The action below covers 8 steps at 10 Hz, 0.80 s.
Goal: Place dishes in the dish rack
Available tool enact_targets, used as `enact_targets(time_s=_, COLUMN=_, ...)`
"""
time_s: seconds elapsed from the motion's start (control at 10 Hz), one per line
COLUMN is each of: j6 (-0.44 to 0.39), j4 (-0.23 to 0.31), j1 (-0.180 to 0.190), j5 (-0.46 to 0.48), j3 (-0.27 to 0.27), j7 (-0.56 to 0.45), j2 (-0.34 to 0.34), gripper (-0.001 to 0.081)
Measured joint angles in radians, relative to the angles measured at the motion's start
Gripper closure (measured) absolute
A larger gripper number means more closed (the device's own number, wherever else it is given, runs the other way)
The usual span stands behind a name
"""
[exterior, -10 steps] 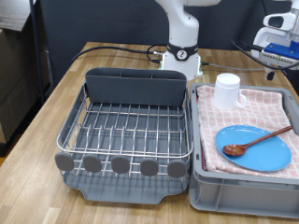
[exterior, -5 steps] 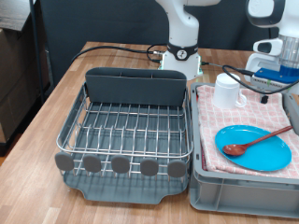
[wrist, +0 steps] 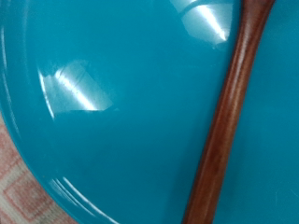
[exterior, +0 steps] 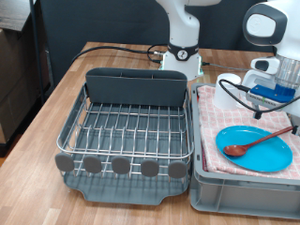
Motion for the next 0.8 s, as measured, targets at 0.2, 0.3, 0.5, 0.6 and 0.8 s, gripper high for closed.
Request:
enact_targets(time_s=0.2, j6=0.025, j4=0.008, j1=0.007, j5=-0.021, j3=-0.012, j7=0.029, j2=0.031, gripper=0.0003)
enact_targets(time_s=0.3, j6=0.034, j4=0.011, j1=0.01, j5=-0.028, j3=-0.016, j7=0.038, j2=0.044, gripper=0.0003)
enact_targets(time_s=0.5, j6=0.045, j4=0.018, j1=0.013, j5=-0.033, j3=-0.023, j7=0.052, j2=0.066, gripper=0.0003)
enact_targets(time_s=0.6, j6=0.047, j4=0.02, j1=0.015, j5=-0.033, j3=-0.028, j7=0.062, j2=0.074, gripper=0.0003)
enact_targets(time_s=0.8, j6=0.063, j4=0.02, j1=0.026, j5=-0.043, j3=-0.042, j7=0.095, j2=0.087, gripper=0.0003)
